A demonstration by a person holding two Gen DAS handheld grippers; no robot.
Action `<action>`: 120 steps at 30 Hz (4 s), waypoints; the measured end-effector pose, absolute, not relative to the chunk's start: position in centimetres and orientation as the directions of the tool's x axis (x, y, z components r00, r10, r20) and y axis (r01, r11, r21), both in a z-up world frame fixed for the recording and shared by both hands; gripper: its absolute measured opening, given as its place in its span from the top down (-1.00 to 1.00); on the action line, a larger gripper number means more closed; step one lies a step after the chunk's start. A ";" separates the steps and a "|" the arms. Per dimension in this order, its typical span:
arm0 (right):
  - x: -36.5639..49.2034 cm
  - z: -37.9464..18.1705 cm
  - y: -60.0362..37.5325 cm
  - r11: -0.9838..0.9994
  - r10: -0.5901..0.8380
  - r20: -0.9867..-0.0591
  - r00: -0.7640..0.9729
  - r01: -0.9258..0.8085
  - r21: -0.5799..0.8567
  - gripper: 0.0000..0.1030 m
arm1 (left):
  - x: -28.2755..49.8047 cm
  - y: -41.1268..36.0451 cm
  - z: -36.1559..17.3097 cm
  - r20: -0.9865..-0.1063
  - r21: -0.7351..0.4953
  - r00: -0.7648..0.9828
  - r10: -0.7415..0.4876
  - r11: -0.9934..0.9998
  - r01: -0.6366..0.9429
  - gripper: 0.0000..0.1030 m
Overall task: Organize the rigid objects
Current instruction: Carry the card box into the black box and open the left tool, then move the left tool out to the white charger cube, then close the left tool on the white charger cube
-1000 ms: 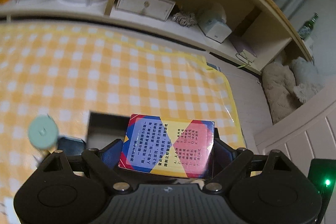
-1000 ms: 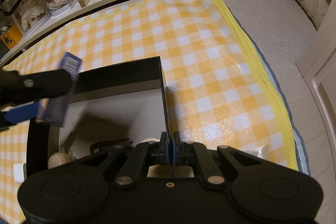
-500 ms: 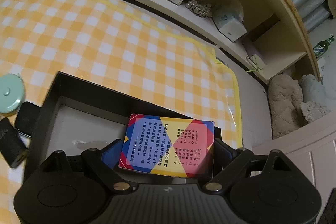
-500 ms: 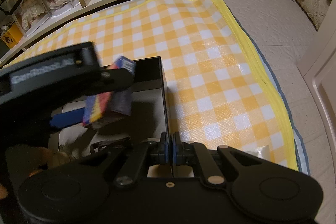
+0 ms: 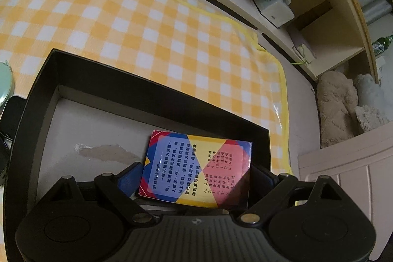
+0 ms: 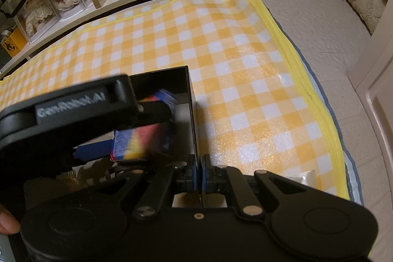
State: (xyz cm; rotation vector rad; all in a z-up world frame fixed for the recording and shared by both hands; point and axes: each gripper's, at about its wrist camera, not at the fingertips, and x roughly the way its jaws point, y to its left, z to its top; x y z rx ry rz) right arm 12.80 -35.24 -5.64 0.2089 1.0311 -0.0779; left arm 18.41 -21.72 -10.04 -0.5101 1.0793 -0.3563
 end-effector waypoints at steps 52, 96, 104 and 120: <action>12.5 -5.7 -35.5 0.975 0.039 -0.857 0.513 0.168 0.145 0.89 | 9.1 -17.1 0.3 -0.763 -0.150 0.532 -0.367 0.902 0.406 -1.00; 12.5 -5.7 -35.1 0.980 0.018 -0.870 0.492 0.165 0.114 0.90 | 11.7 -0.5 -7.3 -0.886 -0.295 0.372 -0.277 0.955 0.009 -0.75; 12.5 -5.7 -35.1 0.980 0.016 -0.871 0.491 0.163 0.111 0.90 | 11.1 -2.0 -8.1 -0.883 -0.320 0.370 -0.291 0.947 -0.019 -0.46; 12.5 -5.8 -35.3 0.981 0.017 -0.872 0.489 0.161 0.109 0.90 | 10.4 -3.1 -8.2 -0.883 -0.216 0.419 -0.210 0.976 0.032 -0.15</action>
